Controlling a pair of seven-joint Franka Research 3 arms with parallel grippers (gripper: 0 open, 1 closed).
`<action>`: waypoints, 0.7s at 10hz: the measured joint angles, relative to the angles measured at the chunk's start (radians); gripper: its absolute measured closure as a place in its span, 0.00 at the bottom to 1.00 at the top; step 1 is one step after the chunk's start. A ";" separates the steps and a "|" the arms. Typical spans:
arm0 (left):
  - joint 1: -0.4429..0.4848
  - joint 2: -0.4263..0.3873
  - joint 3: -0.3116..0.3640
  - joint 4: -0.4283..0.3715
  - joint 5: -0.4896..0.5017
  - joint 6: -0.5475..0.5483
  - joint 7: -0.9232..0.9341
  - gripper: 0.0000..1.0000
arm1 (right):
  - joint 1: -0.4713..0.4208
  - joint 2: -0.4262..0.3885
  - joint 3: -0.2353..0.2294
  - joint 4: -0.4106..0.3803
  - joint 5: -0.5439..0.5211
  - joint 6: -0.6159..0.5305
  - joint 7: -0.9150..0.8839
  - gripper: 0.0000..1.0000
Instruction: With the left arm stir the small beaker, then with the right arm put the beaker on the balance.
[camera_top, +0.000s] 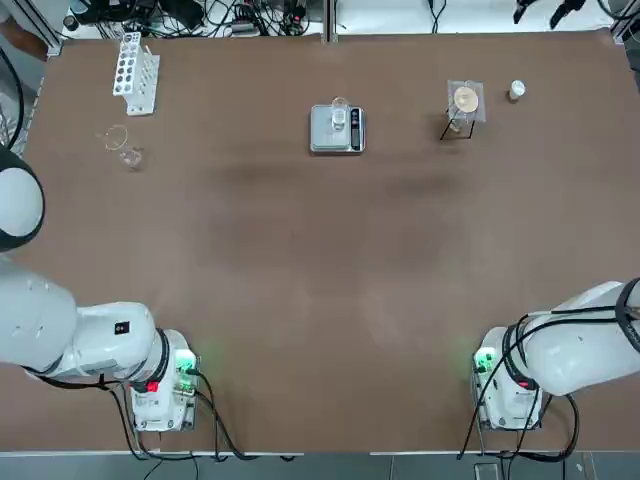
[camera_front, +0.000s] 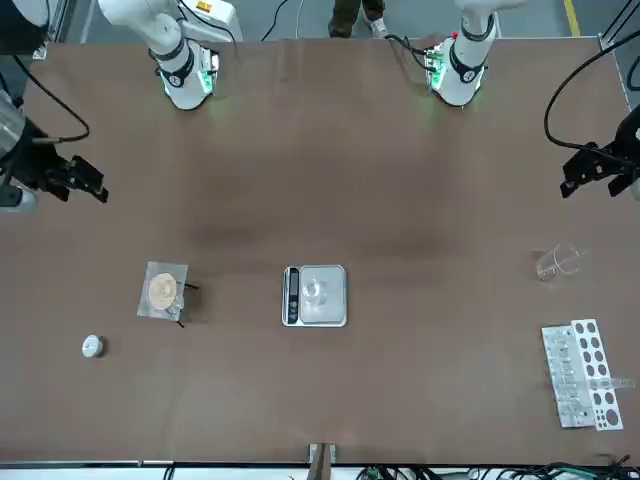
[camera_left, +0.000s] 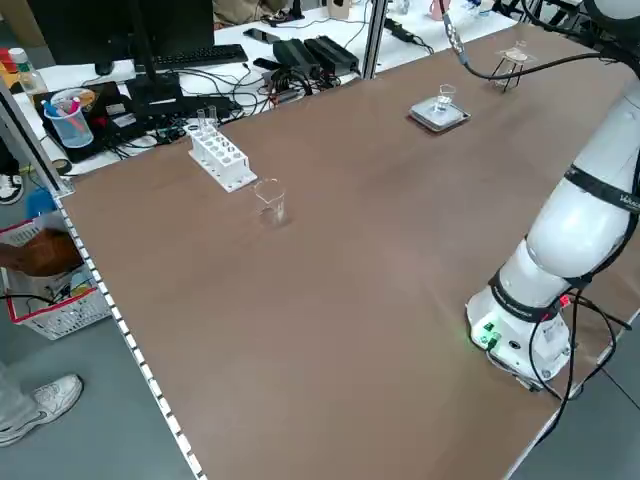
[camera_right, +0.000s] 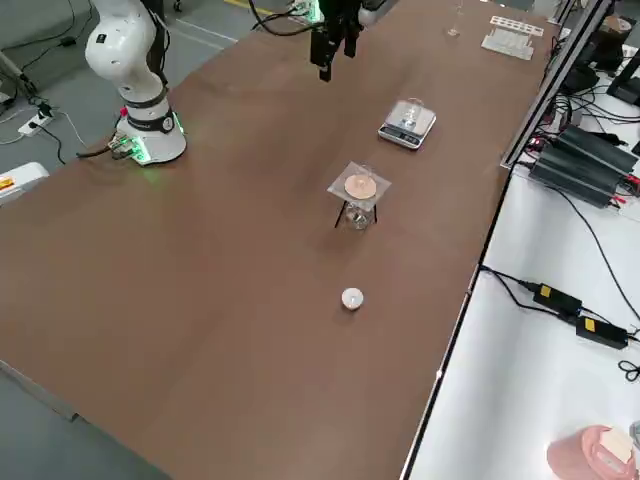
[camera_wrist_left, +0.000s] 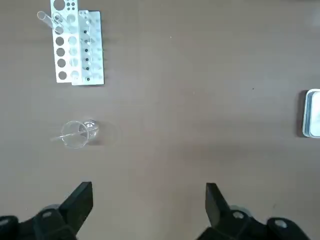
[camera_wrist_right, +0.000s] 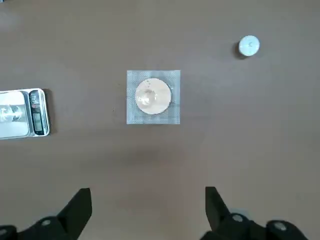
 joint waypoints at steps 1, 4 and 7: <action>0.000 0.000 0.000 0.000 0.000 0.000 0.000 0.00 | -0.021 -0.003 0.011 0.029 -0.001 -0.027 0.005 0.00; 0.001 0.000 0.001 0.000 0.000 0.000 0.000 0.00 | -0.293 -0.012 0.245 0.071 -0.002 -0.063 0.005 0.00; 0.001 0.000 0.001 0.000 0.000 0.000 0.000 0.00 | -0.322 -0.014 0.267 0.072 -0.014 -0.064 0.005 0.00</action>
